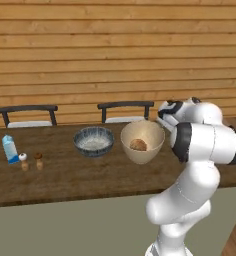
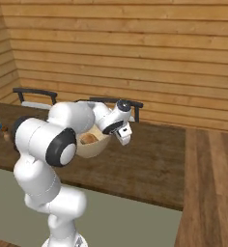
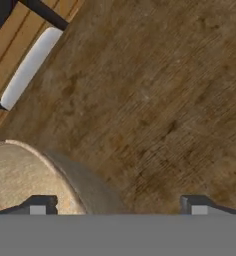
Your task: Open the cabinet, pick up the bread from the cabinet and place it in the basket. Then move the basket to the dining counter.
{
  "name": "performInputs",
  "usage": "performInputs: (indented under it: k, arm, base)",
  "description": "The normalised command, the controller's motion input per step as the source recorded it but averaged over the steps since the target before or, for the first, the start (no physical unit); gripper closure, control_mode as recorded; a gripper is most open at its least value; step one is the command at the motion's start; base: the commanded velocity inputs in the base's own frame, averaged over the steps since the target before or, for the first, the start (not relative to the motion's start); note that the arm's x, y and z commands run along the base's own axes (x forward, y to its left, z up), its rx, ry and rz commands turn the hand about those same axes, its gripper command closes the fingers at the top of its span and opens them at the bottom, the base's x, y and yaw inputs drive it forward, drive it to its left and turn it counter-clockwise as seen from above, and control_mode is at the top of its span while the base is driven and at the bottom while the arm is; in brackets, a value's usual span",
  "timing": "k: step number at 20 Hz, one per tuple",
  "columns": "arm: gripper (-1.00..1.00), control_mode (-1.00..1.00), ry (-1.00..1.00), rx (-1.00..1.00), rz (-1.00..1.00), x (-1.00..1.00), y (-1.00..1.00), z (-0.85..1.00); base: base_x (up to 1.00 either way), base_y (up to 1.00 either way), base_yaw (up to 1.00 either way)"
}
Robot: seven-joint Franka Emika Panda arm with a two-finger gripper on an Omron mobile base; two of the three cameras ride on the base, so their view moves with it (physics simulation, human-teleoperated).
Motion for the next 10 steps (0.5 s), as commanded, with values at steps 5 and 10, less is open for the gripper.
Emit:
performInputs:
  k: [5, 10]
  arm:
    - [-1.00, -1.00, -0.20, -0.09, -0.03, -0.46, -0.01, 0.90]
    - [-1.00, -1.00, -0.26, -0.03, -0.06, -0.82, -0.02, 0.65]
  base:
    - [0.00, 0.00, 0.00]
    - [0.00, 0.00, 0.00]
